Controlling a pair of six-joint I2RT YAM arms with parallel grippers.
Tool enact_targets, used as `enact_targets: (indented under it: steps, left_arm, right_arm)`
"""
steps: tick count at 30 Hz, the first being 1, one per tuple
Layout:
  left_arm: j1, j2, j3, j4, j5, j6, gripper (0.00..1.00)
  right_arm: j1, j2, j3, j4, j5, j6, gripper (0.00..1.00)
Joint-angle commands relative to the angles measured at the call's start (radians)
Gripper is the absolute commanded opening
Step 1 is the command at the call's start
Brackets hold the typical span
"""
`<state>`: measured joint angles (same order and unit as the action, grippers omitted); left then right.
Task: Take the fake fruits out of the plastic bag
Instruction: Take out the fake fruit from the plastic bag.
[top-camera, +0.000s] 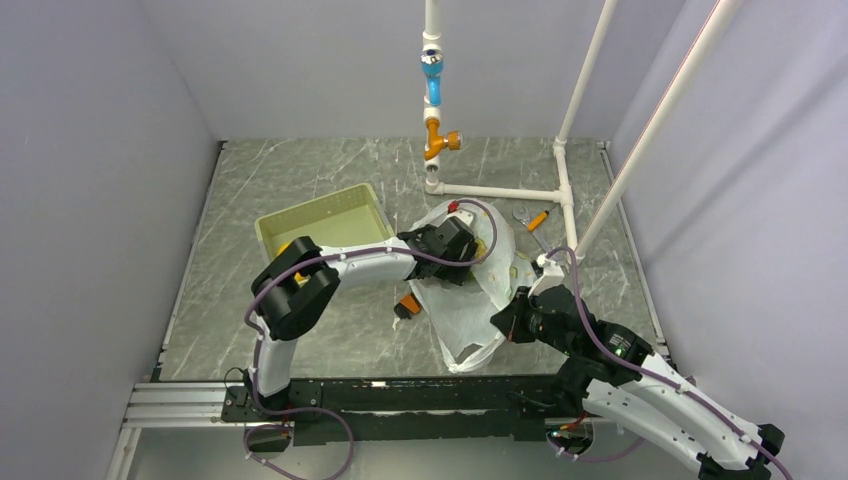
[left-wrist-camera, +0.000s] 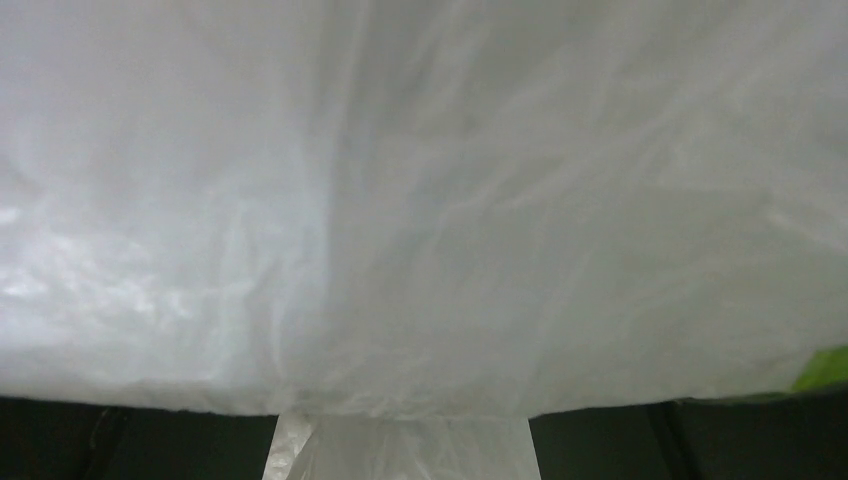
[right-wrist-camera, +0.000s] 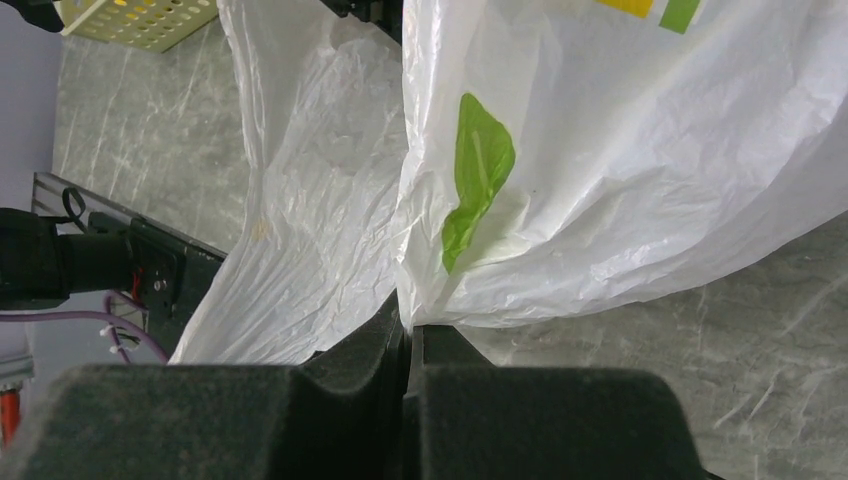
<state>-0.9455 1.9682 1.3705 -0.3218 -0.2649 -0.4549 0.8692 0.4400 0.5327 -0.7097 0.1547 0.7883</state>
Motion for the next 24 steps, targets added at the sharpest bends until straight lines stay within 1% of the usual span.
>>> enact_targets:
  steps: [1,4,5,7,9,13,17,20,24]
  left_arm:
    - [0.017,0.025,0.033,0.099,-0.075,0.039,0.8]
    - [0.017,0.007,-0.018,0.199,-0.053,0.058,0.76]
    - [0.017,-0.005,-0.042,0.241,-0.041,0.067,0.71]
    - [0.015,-0.033,-0.078,0.29,-0.024,0.068,0.56]
    - [0.013,-0.063,-0.104,0.299,-0.029,0.06,0.43]
    - [0.014,-0.132,-0.136,0.239,0.004,0.041,0.31]
    - [0.006,-0.23,-0.209,0.208,0.069,0.014,0.28]
    - [0.003,-0.292,-0.247,0.175,0.178,0.007,0.27]
    - [-0.009,-0.356,-0.26,0.108,0.312,0.011,0.26]
  right_arm:
    - [0.002,0.006,0.014,0.031,-0.001,-0.009,0.0]
    - [0.002,0.003,0.012,0.033,-0.001,-0.007,0.0]
    - [0.002,0.002,0.011,0.034,-0.002,-0.006,0.0]
    - [0.003,0.0,0.013,0.03,0.0,-0.006,0.0]
    - [0.002,-0.001,0.016,0.026,0.003,-0.006,0.0]
    - [0.002,0.004,0.013,0.032,0.002,-0.007,0.0]
    - [0.003,0.014,0.009,0.038,0.001,-0.009,0.0]
    - [0.003,0.016,0.008,0.046,0.007,-0.007,0.0]
    - [0.003,0.017,0.011,0.056,0.017,-0.002,0.0]
